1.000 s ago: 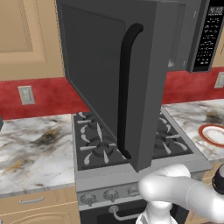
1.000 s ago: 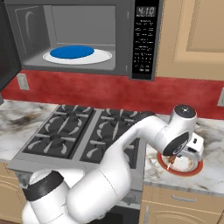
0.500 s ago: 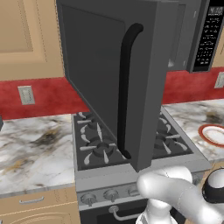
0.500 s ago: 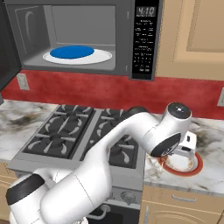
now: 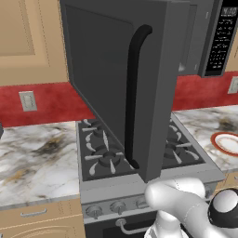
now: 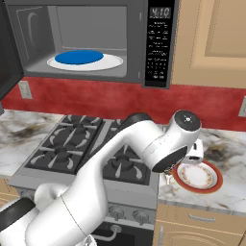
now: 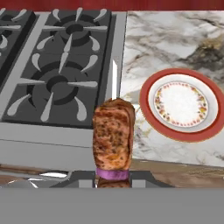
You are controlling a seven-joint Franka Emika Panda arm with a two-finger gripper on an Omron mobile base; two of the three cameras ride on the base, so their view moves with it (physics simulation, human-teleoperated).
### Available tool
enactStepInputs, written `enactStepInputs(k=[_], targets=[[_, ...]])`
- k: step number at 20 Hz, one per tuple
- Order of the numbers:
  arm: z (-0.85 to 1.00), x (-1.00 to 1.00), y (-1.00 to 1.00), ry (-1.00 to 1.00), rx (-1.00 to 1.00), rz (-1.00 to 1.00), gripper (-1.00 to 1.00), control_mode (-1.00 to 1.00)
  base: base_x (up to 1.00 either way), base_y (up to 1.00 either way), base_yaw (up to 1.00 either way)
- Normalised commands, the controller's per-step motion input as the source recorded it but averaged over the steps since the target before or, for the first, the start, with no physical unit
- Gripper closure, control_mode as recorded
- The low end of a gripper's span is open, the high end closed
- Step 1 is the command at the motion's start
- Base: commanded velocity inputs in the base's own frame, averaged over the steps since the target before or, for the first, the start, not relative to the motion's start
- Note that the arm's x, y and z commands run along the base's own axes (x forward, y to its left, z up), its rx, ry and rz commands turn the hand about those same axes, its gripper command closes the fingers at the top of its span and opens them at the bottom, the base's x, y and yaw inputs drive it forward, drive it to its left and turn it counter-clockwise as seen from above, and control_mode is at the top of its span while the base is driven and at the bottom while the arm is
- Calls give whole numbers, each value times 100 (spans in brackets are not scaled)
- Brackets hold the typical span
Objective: Pick the kebab skewer from the counter and place it in the microwave. Then turn on the microwave.
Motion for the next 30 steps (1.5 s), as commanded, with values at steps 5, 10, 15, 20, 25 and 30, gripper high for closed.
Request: enactStepInputs(k=[5,10,15,20,25,30], targets=[[34,-6,30,0,0,15,100,-100,0,0,0],[37,-4,32,0,0,10,100,-100,0,0,0],[28,-13,38,0,0,6,100,-100,0,0,0],[25,-12,34,-2,1,3,100,-100,0,0,0],[24,-14,34,-1,2,0,100,-100,0,0,0],[29,-4,31,-3,0,0,100,-100,0,0,0]])
